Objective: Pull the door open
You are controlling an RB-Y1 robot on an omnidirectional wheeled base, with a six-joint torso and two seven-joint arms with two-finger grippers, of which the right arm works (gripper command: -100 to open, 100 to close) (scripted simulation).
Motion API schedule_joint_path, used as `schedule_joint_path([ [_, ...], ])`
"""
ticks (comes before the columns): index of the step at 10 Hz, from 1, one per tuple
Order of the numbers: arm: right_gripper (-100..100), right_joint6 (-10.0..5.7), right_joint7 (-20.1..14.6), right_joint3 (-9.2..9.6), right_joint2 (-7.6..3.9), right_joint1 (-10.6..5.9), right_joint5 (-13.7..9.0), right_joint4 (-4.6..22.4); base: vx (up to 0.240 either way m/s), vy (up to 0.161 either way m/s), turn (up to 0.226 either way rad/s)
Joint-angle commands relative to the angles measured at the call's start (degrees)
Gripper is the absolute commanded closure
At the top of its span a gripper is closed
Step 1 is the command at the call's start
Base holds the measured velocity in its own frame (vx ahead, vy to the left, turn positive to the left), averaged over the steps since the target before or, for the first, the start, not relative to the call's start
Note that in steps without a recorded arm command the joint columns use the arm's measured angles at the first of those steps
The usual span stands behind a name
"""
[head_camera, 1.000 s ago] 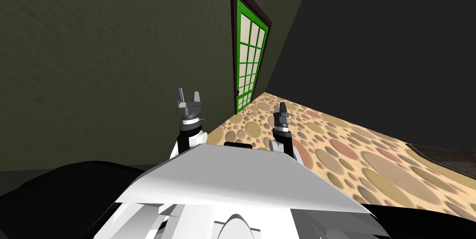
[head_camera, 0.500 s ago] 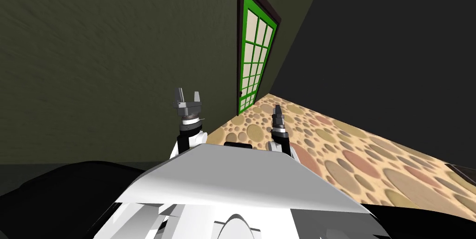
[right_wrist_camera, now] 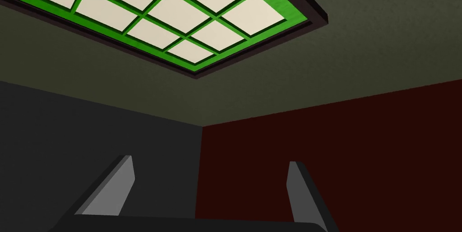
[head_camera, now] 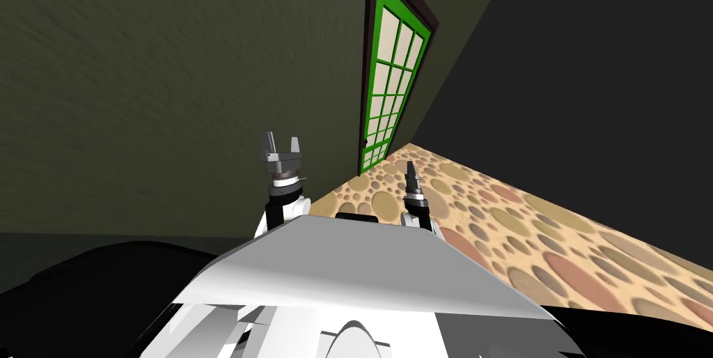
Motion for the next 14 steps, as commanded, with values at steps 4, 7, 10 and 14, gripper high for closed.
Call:
schedule_joint_path([
  [4, -100, -0.96, 5.02, 0.36, -0.43, -0.52, -0.14, 3.76, 0.094, -0.033, 0.117],
  [7, -100, -1.77, 8.13, 0.51, -0.72, -0.79, -0.28, 6.37, 0.095, -0.017, 0.119],
  [10, -100, -2.59, 11.26, 0.66, -0.99, -1.05, -0.43, 9.00, 0.096, -0.032, 0.122],
  [14, -100, -3.70, 15.54, 0.87, -1.27, -1.42, -0.63, 12.60, 0.095, -0.043, 0.125],
])
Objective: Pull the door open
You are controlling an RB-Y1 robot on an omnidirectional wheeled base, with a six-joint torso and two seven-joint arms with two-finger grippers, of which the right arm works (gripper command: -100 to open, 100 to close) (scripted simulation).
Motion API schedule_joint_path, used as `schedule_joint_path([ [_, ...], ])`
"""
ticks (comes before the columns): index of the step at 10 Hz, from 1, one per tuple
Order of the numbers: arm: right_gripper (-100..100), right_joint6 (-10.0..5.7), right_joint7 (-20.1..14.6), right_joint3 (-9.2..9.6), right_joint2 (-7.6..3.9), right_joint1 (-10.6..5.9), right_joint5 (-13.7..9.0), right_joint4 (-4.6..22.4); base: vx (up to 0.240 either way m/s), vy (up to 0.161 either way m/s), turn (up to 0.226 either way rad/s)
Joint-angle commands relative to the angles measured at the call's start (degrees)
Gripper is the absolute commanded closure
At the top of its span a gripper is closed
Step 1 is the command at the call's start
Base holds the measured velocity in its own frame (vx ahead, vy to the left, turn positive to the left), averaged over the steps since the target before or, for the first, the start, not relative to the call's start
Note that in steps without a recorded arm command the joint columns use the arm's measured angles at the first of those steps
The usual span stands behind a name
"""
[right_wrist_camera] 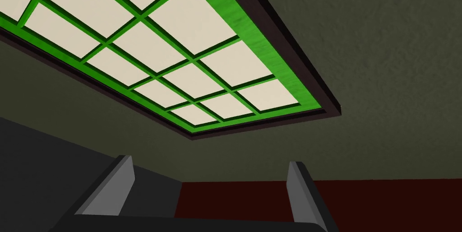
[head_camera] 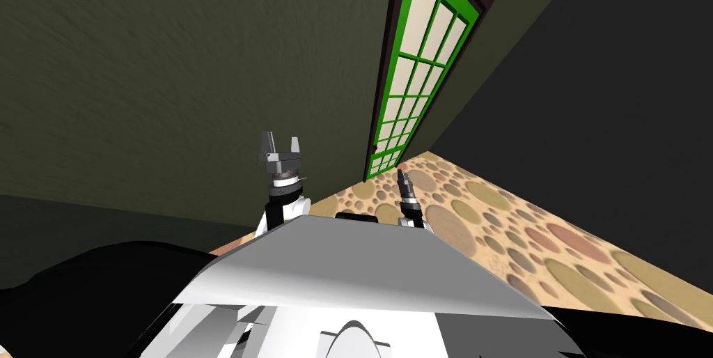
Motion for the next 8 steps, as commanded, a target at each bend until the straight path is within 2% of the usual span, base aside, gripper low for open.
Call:
schedule_joint_path([
  [1, -100, -0.57, 1.86, 0.05, -0.15, -0.18, -0.10, 1.64, 0.091, -0.034, 0.120],
  [8, -100, -2.52, 9.35, 0.41, -0.51, -0.82, -0.45, 7.92, 0.088, -0.043, 0.127],
])
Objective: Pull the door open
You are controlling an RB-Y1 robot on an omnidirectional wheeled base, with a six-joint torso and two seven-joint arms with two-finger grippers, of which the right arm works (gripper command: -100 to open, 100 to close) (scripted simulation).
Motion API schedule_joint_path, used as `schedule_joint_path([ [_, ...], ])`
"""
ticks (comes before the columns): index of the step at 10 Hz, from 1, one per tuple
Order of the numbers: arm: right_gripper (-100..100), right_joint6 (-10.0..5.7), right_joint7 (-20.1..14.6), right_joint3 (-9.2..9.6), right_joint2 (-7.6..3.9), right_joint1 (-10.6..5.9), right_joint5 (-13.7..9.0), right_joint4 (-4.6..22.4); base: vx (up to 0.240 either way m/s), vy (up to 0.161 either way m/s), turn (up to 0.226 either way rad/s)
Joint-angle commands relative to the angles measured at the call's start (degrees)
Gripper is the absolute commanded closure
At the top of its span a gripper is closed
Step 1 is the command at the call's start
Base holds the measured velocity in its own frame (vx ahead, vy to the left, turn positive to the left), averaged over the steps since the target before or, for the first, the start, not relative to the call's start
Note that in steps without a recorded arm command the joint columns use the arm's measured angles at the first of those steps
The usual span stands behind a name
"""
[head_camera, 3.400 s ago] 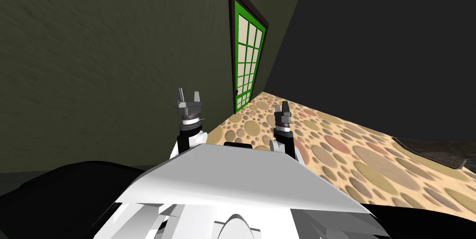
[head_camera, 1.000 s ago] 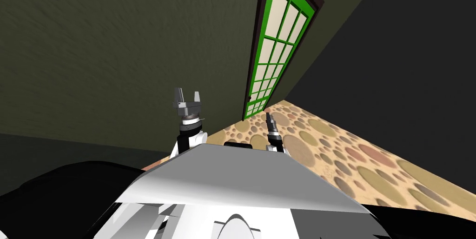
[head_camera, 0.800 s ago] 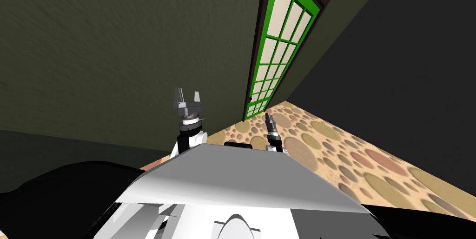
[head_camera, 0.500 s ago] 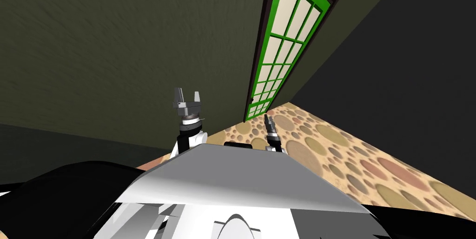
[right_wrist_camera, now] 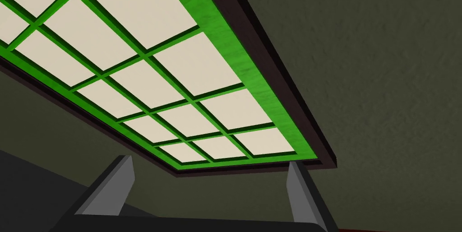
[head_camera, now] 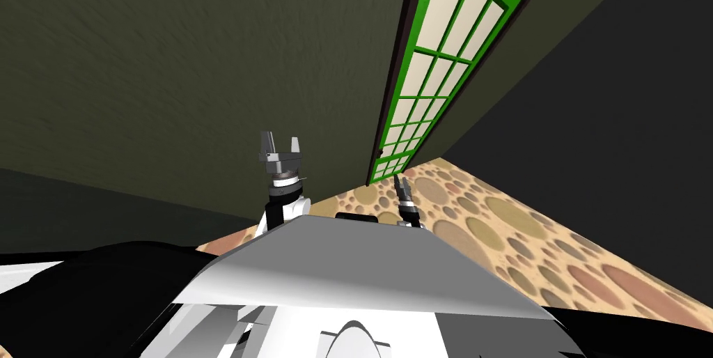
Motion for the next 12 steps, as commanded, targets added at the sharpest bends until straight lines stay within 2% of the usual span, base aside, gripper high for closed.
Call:
schedule_joint_path([
  [1, -100, -0.47, 1.88, 0.08, -0.07, -0.18, -0.08, 1.51, 0.079, -0.046, 0.121],
  [12, -100, -3.41, 13.18, 0.64, -0.36, -1.15, -0.61, 11.00, 0.083, -0.057, 0.117],
])
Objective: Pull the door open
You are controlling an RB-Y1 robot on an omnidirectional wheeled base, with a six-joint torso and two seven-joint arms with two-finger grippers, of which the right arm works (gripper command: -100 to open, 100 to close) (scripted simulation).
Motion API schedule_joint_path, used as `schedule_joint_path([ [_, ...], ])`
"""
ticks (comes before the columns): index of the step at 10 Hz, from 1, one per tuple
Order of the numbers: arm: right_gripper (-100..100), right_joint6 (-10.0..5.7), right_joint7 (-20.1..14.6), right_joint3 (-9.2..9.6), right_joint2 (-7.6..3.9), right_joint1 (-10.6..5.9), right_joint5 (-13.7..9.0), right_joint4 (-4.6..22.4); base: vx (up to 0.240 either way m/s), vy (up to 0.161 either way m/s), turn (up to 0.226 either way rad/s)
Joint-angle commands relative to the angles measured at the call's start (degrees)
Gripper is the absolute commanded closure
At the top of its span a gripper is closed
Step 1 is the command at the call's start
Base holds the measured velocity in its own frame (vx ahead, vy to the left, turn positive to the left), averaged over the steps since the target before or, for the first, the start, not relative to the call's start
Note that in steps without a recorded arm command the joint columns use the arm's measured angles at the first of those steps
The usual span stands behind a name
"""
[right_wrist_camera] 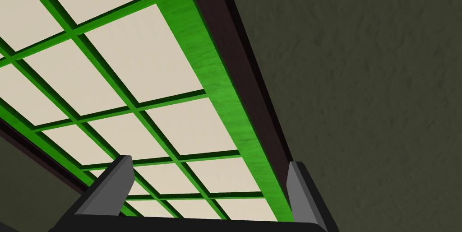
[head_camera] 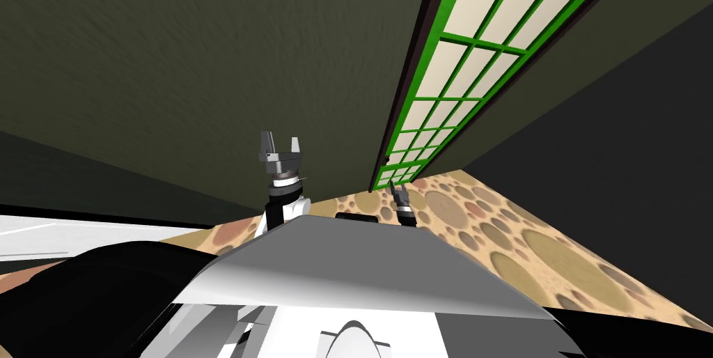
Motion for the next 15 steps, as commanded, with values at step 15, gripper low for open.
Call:
schedule_joint_path([
  [15, -100, -4.33, 17.19, 0.88, 0.07, -1.48, -0.76, 14.19, 0.079, -0.082, 0.124],
])
